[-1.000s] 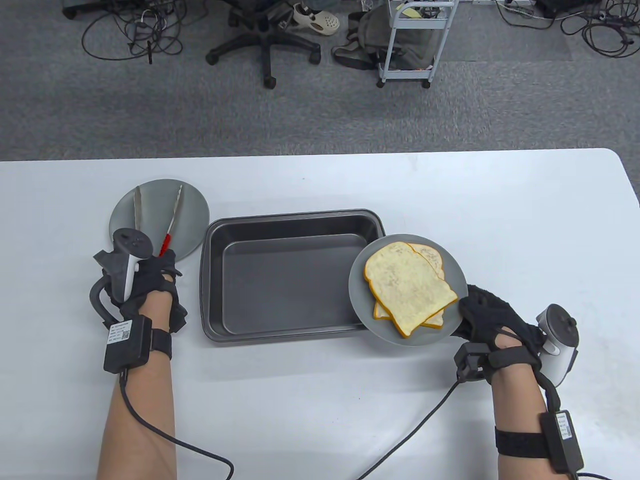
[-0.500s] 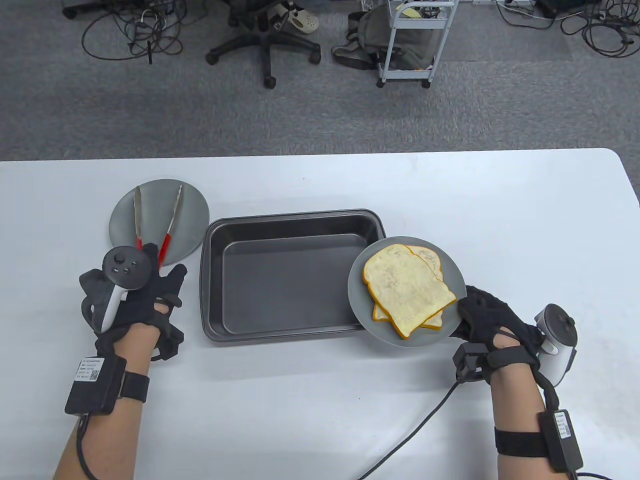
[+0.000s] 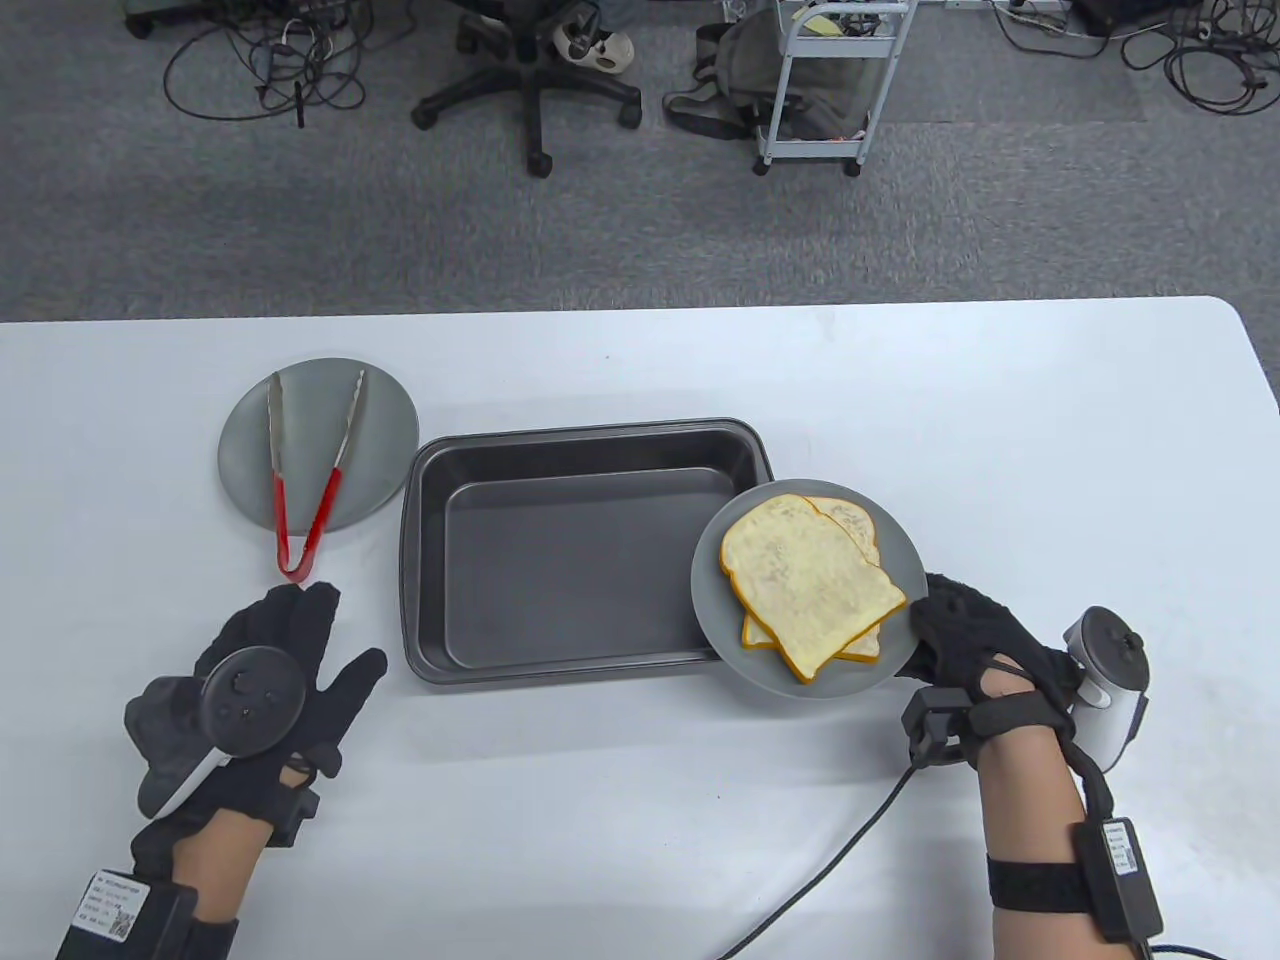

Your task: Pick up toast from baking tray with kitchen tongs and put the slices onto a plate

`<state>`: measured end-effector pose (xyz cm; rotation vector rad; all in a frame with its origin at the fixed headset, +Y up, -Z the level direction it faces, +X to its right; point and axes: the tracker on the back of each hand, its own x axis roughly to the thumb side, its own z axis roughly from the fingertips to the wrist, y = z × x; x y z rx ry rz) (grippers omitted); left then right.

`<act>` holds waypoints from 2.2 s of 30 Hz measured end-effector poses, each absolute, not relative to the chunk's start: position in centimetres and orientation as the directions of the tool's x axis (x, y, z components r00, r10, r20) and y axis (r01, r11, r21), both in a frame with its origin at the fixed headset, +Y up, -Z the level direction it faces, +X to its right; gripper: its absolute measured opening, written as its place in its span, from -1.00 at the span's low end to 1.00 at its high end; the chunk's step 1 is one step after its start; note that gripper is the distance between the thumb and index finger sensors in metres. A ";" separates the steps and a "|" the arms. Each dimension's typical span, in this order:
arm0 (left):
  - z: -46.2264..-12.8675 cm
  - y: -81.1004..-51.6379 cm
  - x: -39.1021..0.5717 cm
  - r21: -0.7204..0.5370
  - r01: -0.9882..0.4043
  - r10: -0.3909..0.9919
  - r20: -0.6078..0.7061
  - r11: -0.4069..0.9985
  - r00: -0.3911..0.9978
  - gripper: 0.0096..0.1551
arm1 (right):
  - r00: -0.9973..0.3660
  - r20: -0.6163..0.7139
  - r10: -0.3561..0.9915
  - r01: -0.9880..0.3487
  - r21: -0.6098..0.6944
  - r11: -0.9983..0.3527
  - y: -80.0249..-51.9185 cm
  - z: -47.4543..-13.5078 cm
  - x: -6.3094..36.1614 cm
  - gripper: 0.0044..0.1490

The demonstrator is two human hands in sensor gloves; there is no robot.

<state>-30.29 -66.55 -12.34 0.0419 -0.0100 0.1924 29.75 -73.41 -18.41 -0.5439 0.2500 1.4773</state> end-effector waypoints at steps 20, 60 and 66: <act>-6.6 -69.0 -28.9 0.272 -0.021 0.012 0.034 0.962 0.999 0.01 | 0.080 -0.463 0.883 -0.982 -0.189 -0.010 -73.6 -18.5 29.6 -0.35; -9.1 -72.6 -29.5 0.089 0.155 -0.154 -0.016 0.984 0.988 0.12 | 0.104 -0.449 0.887 -0.976 -0.219 0.004 -73.8 -19.2 30.1 -0.35; -9.2 -72.7 -29.4 0.079 0.155 -0.154 -0.015 0.985 0.988 0.12 | 0.155 -0.426 0.891 -0.959 -0.282 0.032 -73.9 -19.8 31.6 -0.35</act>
